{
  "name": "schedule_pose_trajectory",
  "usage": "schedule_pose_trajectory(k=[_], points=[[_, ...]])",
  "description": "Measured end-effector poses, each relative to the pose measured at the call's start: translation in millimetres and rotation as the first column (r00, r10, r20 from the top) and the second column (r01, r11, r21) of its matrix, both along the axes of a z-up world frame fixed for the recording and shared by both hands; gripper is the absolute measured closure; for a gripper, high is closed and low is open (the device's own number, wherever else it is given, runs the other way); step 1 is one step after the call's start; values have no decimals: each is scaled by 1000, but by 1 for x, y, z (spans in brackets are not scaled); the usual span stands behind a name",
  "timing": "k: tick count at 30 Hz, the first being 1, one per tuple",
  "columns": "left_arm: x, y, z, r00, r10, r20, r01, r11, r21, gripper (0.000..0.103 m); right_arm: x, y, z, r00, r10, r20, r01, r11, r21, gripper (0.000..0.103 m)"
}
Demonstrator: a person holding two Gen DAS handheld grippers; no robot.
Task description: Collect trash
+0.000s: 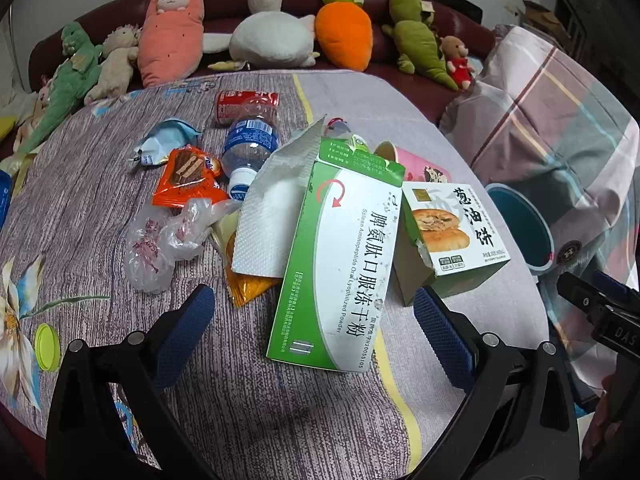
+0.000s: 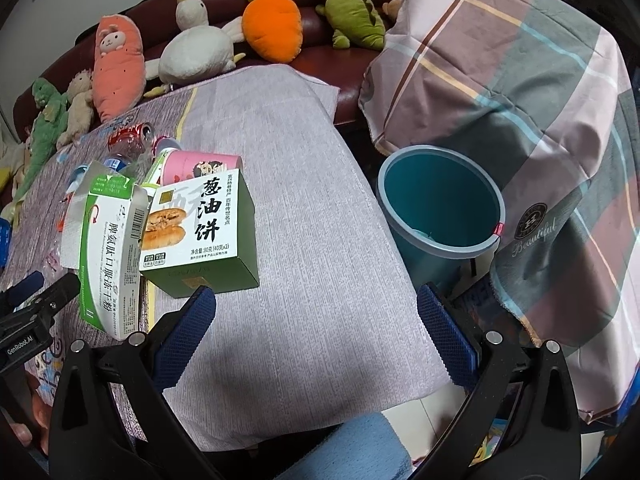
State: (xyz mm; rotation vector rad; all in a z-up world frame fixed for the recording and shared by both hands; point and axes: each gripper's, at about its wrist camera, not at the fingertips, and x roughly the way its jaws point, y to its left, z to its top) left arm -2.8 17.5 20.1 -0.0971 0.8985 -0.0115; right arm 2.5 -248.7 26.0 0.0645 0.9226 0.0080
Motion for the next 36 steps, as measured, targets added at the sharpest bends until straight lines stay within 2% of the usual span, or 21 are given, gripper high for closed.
schedule_pose_trajectory(k=[11,26,36], points=[[0,8,-8,1000,12,-22,-12,1000,-21,4,1,5,-2,1000,13,-12,-13,1000,-8,6],[-5,6,-4,1000,4,3,-4,1000,-26,4,-1,4,-2,1000,8,0,-8,1000,-5,6],[-4,9,-14,1000,-2,-22,1,999,-37,4,-1,4,-6,1000,12,-10,-12,1000,-2,6]])
